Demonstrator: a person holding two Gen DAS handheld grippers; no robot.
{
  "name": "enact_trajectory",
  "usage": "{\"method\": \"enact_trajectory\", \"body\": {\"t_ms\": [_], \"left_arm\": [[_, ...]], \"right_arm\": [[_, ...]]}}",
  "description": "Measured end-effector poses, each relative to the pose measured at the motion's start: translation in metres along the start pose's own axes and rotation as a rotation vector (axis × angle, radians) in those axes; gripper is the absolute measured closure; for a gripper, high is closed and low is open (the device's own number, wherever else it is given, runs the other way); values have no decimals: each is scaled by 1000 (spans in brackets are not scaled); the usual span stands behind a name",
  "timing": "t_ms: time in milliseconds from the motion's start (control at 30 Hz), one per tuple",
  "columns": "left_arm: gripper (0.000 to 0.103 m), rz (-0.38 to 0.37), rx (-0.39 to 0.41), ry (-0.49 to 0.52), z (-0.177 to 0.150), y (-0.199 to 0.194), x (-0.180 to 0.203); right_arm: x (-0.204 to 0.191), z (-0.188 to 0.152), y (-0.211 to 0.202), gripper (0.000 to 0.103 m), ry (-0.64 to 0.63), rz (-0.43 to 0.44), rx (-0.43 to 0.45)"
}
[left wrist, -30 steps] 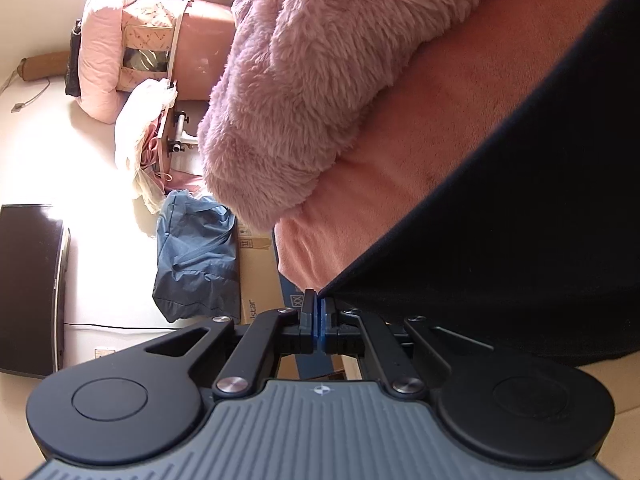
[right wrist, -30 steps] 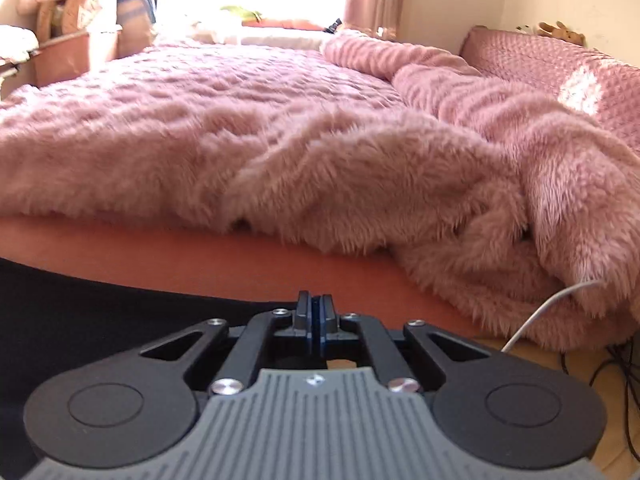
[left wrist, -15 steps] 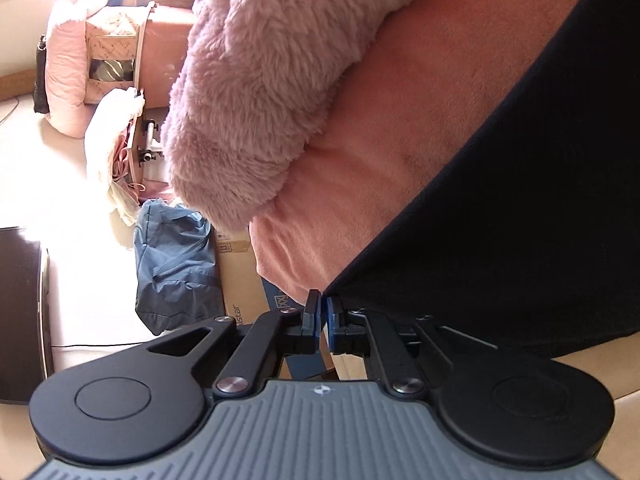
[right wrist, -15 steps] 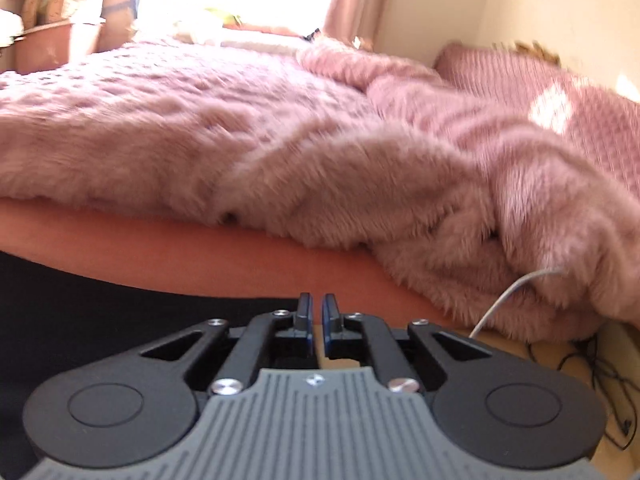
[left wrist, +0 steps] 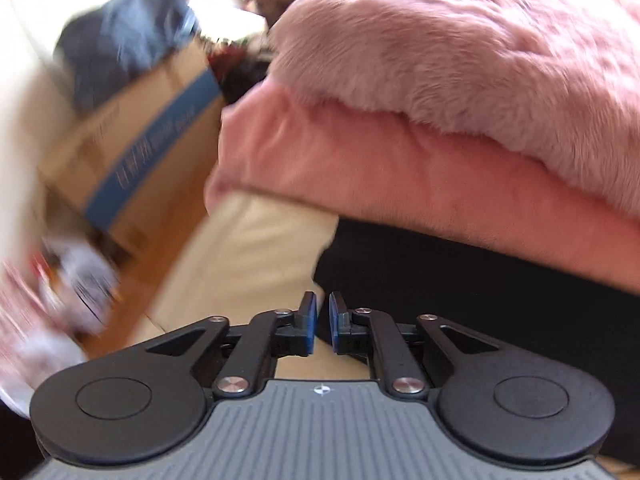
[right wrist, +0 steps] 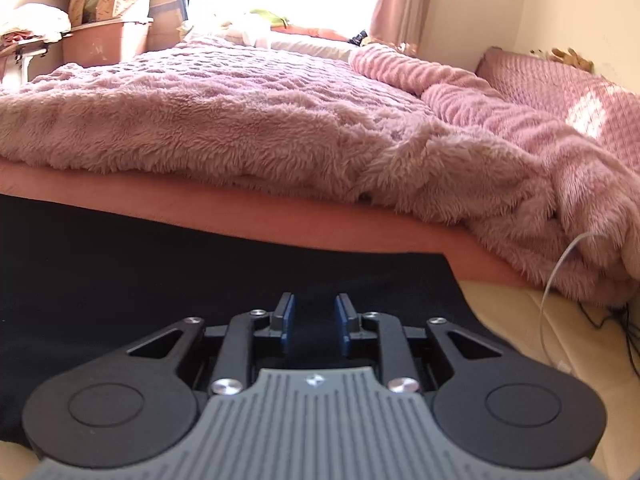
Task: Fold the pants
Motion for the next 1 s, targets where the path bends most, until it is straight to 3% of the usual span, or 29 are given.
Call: {"method": "enact_trajectory", "body": {"t_ms": [100,167,300,367,433,533,633,733,800,867,1000], "left_arm": [[91,-168,44,-254,-23,5,-23],[91,-235,87,-378,-35,10,-34],[90,-292,155,-481,-50,20,-37],[90,-286,182,-493,-51,22,-39],[93,-266,196,-503,-51,22,-41],[103,-251,204,-492,-49,23,-41],[103,-239,194,-466,-50,23,-40],[103,-226,185,-462,-50,21,-42],[103,-216,178,-459,-49,20,-44],[103,-195,173,-453,-50,18,-48],[103,-200,170,-461,-57,11,-61]], "right_arm": [[-5,-10,-16,72,13,5,-35],[-3,-16,-25,68,51,4,-62],[17,-28,-44,67,240,9,-132],[16,-34,-62,67,280,14,-140],[1,-39,-87,67,233,42,-123],[-37,-46,-124,67,102,117,-89],[-84,-50,-150,67,-64,198,-53],[-123,-53,-157,69,-235,157,-15],[-136,-56,-154,81,-288,137,-9],[-139,-56,-147,103,-306,119,-29],[-130,-57,-149,103,-286,141,-46]]}}
Point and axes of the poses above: each gripper's, at about its wrist camera, not at the fingertips, and y roughly the way its jaws point, x to its right, z to its top, the point moved 4 cm from there along y, roughly the way its jaws point, and after that the axes turned 15 degrees about -z, right-handed, at the moved point
